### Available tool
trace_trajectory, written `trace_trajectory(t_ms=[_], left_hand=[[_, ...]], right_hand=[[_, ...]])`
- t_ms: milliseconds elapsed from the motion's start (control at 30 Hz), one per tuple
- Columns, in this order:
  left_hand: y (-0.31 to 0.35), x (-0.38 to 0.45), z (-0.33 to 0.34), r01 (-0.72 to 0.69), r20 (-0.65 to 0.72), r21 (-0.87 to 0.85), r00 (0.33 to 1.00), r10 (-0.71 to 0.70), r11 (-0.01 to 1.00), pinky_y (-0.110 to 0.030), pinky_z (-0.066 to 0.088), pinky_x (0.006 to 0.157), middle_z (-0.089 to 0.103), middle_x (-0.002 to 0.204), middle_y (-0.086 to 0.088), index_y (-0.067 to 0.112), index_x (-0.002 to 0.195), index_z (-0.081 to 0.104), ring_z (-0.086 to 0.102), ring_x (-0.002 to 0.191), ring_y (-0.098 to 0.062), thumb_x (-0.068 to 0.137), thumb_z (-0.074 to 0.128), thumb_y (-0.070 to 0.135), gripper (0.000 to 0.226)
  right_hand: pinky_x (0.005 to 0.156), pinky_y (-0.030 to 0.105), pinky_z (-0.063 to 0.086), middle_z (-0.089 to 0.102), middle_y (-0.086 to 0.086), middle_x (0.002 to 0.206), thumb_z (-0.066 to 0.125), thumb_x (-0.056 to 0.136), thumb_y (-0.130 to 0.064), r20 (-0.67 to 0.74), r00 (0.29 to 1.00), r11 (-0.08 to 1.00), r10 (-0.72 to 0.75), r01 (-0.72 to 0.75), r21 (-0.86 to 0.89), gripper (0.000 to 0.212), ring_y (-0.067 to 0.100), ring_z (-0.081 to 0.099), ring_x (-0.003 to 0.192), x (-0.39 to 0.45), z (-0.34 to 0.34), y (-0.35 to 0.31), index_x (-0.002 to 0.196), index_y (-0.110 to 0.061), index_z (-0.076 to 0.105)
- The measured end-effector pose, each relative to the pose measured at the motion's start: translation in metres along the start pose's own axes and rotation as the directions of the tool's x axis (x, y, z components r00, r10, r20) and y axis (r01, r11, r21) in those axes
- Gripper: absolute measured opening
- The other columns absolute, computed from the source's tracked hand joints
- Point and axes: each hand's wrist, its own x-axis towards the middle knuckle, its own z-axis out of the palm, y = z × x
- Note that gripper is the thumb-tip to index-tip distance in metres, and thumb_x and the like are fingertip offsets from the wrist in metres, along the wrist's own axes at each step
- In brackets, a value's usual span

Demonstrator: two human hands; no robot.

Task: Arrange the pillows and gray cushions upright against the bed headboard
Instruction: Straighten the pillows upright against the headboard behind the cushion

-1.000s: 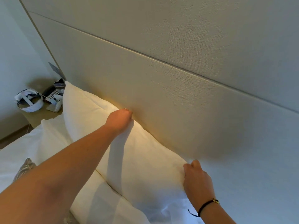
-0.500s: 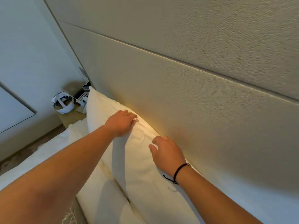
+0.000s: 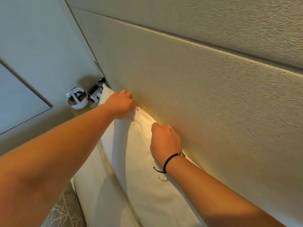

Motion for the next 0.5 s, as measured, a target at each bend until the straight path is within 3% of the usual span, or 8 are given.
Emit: trace_trajectory(t_ms=[67, 133, 300, 367, 433, 500], left_hand=[[-0.013, 0.003, -0.002, 0.031, -0.072, -0.067, 0.997, -0.036, 0.997, -0.036, 0.037, 0.081, 0.054, 0.118, -0.007, 0.027, 0.117, 0.068, 0.047, 0.110, -0.028, 0.097, 0.053, 0.034, 0.026], [-0.021, 0.006, -0.003, 0.079, -0.093, -0.177, 0.991, -0.097, 0.981, -0.033, 0.036, 0.070, 0.061, 0.111, -0.006, 0.026, 0.111, 0.071, 0.055, 0.104, -0.029, 0.097, 0.056, 0.031, 0.022], [-0.013, 0.016, 0.013, 0.225, -0.101, -0.465, 0.948, -0.303, 0.856, -0.035, 0.045, 0.070, 0.070, 0.104, -0.010, 0.020, 0.104, 0.070, 0.062, 0.098, -0.033, 0.099, 0.050, 0.029, 0.023], [-0.005, 0.020, 0.023, 0.266, -0.098, -0.505, 0.928, -0.360, 0.821, -0.037, 0.048, 0.074, 0.069, 0.103, -0.010, 0.020, 0.104, 0.069, 0.061, 0.097, -0.033, 0.100, 0.047, 0.031, 0.025], [0.003, 0.023, 0.034, 0.274, -0.121, -0.496, 0.918, -0.378, 0.824, -0.038, 0.050, 0.074, 0.069, 0.100, -0.008, 0.021, 0.103, 0.069, 0.062, 0.095, -0.031, 0.100, 0.046, 0.031, 0.026], [0.010, 0.026, 0.044, 0.272, -0.149, -0.481, 0.912, -0.383, 0.833, -0.037, 0.051, 0.074, 0.069, 0.098, -0.007, 0.021, 0.102, 0.070, 0.063, 0.094, -0.029, 0.098, 0.047, 0.029, 0.025]], right_hand=[[0.055, 0.033, 0.030, 0.058, 0.006, 0.094, 0.046, 0.080, 0.007, -0.048, 0.992, 0.988, -0.121, 0.115, -0.103, 0.026, 0.028, 0.055, 0.089, -0.005, -0.007, -0.008, 0.091, -0.015, 0.055], [0.052, 0.031, 0.027, 0.057, 0.006, 0.092, 0.048, 0.081, 0.007, -0.042, 0.990, 0.985, -0.134, 0.129, -0.111, 0.023, 0.030, 0.060, 0.080, -0.006, -0.013, -0.015, 0.083, -0.015, 0.052], [0.061, 0.029, 0.034, 0.053, 0.006, 0.092, 0.047, 0.076, 0.010, -0.101, 0.977, 0.976, 0.187, -0.173, 0.135, 0.032, 0.027, 0.049, 0.069, 0.012, -0.012, -0.015, 0.065, -0.015, 0.032], [0.061, 0.027, 0.034, 0.049, 0.004, 0.097, 0.047, 0.079, 0.008, -0.115, 0.971, 0.966, 0.211, -0.189, 0.179, 0.026, 0.024, 0.049, 0.070, 0.009, -0.001, -0.016, 0.076, -0.016, 0.039], [0.063, 0.024, 0.034, 0.047, 0.002, 0.102, 0.049, 0.085, 0.000, -0.103, 0.988, 0.978, 0.114, -0.094, 0.185, 0.020, 0.019, 0.049, 0.074, 0.000, 0.017, -0.016, 0.093, -0.018, 0.046], [0.079, 0.024, 0.041, 0.046, 0.002, 0.117, 0.052, 0.093, -0.019, -0.081, 0.997, 0.987, 0.009, 0.004, 0.163, 0.024, 0.021, 0.054, 0.101, -0.007, 0.038, -0.013, 0.116, -0.020, 0.046]])
